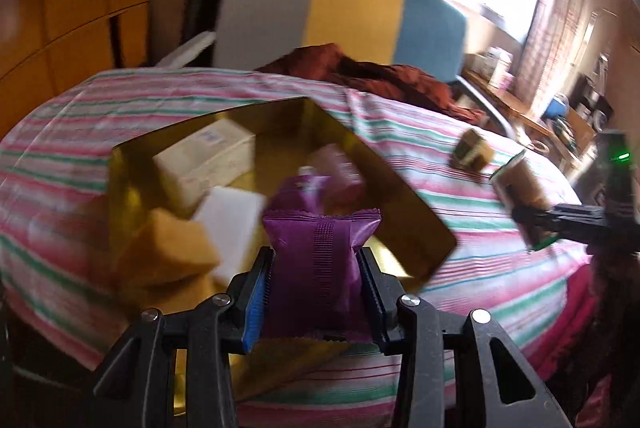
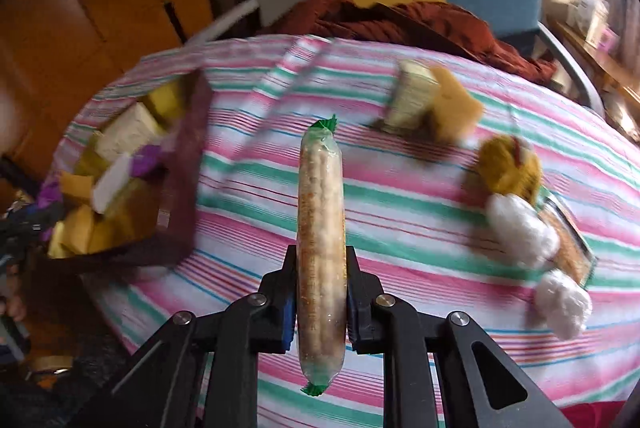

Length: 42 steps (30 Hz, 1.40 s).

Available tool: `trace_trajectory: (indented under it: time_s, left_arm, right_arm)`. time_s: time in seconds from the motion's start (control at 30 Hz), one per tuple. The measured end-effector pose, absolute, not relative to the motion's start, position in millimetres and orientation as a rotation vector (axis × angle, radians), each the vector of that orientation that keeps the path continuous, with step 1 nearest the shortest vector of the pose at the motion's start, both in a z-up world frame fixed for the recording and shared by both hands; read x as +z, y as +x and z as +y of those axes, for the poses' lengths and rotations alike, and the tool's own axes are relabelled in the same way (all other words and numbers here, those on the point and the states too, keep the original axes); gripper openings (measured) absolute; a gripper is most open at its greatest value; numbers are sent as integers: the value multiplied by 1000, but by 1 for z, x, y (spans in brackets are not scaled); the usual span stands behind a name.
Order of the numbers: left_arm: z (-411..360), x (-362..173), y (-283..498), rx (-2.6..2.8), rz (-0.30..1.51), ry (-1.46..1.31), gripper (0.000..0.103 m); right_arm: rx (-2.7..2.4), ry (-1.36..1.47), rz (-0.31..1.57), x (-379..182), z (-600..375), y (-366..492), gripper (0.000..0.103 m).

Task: Organize objects
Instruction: 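Carry the purple packet and cracker bar into the gold tray and release both, then move both grippers back toward the remaining items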

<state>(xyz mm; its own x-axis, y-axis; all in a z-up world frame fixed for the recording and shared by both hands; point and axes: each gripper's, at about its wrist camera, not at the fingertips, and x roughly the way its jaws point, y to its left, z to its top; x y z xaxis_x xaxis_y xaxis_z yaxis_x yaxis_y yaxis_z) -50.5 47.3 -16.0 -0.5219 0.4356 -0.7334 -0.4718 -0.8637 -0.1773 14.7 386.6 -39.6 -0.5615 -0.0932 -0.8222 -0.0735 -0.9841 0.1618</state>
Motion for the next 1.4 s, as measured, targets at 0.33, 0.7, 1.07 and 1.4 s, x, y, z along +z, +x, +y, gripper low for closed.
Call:
trace_trajectory:
  time_s: [0.33,0.7,1.07,1.4]
  left_arm:
    - [17,-41,-66,2429,-8,-1246,51]
    - [5,-42,-67,2456,-41,-1236,51]
    - [20,-27,-53,2630,134,-1142,51]
    - [28,-15,-40,2687,179,-1059,51]
  right_arm:
    - [-2551,1257,-145,-8,240,-41,21]
    - [-2559,1404,-33,-42,201,-45,62]
    - [-2909,1136,178,-20,193,-9,103]
    - [-3045,1010,237,-17,198,4,102]
